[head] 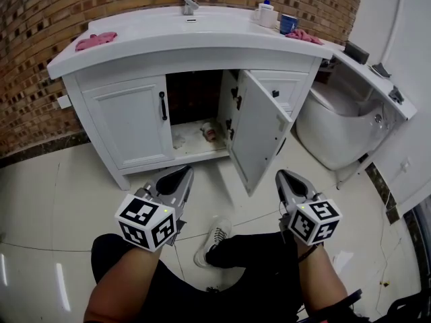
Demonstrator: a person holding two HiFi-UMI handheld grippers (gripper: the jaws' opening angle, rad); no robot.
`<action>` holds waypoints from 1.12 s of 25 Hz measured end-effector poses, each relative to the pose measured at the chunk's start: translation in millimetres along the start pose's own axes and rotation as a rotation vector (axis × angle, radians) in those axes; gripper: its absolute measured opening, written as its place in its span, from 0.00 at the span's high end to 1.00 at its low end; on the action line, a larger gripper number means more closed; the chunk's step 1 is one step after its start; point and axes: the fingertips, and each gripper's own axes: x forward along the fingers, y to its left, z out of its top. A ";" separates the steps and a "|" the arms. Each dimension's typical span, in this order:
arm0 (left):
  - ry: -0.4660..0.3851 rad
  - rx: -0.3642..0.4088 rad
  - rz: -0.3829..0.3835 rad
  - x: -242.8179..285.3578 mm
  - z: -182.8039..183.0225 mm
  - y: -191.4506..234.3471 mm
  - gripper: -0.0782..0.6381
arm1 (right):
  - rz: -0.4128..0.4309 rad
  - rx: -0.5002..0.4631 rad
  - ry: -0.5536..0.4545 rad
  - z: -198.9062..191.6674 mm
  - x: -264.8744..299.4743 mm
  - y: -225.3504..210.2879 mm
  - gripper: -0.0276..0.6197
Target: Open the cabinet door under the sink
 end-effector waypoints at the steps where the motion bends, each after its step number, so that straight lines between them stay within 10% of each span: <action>1: 0.002 -0.001 0.011 -5.3 -2.3 2.5 0.89 | 0.014 -0.004 0.000 -0.2 -0.9 6.2 0.95; 28: -0.035 0.014 0.230 -128.6 -11.3 12.9 0.89 | 0.248 -0.029 0.045 -20.3 -18.3 127.0 0.95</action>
